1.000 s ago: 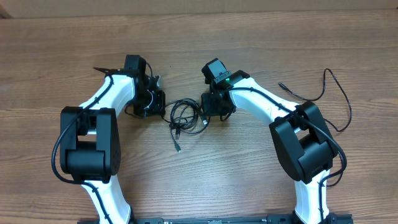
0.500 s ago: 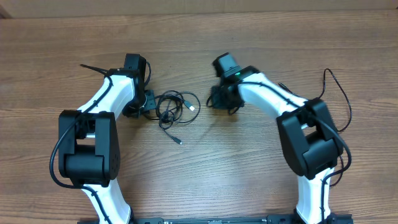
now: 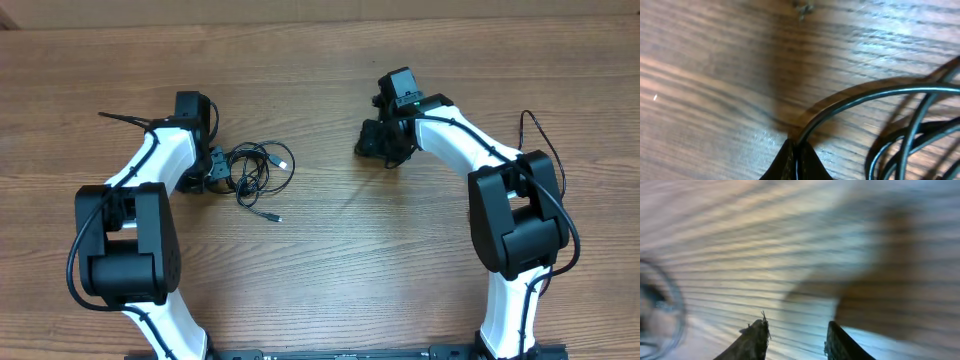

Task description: Untangle cables

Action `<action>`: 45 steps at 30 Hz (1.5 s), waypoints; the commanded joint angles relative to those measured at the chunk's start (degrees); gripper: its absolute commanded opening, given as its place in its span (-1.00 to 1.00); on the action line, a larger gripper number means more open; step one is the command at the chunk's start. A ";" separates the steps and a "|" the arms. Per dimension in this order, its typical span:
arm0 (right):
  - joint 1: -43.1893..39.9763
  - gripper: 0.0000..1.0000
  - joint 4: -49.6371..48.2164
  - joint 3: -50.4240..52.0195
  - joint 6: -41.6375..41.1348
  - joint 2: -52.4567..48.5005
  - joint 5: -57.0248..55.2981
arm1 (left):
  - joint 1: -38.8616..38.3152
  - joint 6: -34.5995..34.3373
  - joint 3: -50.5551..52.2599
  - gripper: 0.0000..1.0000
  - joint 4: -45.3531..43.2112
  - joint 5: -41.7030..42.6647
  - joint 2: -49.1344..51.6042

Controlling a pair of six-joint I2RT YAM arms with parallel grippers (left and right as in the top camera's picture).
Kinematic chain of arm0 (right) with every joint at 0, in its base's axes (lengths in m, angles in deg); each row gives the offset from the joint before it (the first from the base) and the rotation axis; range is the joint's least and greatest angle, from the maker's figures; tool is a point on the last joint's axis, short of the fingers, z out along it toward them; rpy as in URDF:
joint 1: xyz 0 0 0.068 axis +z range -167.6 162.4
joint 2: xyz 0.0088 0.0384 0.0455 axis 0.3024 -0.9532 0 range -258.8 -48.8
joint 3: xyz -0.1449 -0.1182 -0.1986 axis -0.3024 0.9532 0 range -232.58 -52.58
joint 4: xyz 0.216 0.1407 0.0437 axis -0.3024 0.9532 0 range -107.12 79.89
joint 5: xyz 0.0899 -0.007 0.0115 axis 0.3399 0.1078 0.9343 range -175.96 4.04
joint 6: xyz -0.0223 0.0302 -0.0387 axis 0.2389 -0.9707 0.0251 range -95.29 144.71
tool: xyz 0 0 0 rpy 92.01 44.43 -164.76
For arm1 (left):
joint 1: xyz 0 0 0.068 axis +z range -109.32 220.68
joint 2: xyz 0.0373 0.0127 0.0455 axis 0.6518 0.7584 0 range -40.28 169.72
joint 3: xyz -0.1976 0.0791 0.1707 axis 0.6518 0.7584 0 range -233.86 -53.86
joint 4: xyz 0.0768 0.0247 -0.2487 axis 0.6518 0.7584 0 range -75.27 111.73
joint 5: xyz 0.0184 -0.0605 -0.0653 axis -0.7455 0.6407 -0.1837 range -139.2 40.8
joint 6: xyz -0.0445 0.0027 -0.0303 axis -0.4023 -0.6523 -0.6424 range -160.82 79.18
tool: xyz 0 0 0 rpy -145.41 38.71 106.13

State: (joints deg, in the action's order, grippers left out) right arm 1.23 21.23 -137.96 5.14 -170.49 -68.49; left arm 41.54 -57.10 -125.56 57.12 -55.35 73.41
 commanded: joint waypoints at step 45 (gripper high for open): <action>16.94 -0.92 -4.74 -10.58 39.41 -11.15 -25.94 | -9.03 12.22 4.50 -0.85 -3.10 3.56 7.06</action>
State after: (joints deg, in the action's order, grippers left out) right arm 18.91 16.49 -148.49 41.84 -178.88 -90.61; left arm 32.78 -42.43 -125.58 51.37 -48.94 73.51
